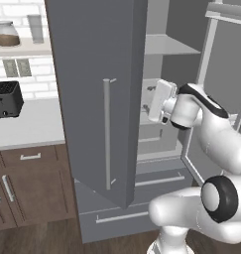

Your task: Take the strawberry from the fridge and place it on top of the pancake, located on the dining counter.

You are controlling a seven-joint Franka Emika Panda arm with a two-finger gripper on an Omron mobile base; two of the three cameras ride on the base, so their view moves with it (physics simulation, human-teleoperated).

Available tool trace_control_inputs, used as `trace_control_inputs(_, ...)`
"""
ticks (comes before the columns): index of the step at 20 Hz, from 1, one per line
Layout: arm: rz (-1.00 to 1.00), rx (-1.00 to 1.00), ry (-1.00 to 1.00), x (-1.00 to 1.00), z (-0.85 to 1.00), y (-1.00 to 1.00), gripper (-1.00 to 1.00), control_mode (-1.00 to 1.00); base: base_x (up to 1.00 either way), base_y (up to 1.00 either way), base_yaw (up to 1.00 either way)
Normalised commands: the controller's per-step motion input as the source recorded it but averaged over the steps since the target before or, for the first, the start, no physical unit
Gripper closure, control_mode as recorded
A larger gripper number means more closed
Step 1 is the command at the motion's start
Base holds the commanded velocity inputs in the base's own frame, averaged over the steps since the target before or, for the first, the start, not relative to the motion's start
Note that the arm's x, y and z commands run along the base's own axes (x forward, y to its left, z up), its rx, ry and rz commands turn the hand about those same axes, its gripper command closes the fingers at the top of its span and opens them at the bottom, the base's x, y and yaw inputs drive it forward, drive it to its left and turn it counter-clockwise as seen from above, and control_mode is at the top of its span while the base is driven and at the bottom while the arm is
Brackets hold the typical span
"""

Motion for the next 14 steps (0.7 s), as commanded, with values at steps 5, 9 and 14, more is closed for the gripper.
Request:
trace_control_inputs(5,0.11,0.03,0.1,0.5,0.0,0.41,-1.0,-1.0,0.0,0.0,0.0)
trace_control_inputs(9,0.17,0.01,0.01,0.13,-0.01,0.34,-1.0,-1.0,0.0,0.0,0.0)
trace_control_inputs(14,0.21,0.0,-0.02,-0.11,-0.04,0.4,-1.0,-1.0,0.0,0.0,0.0)
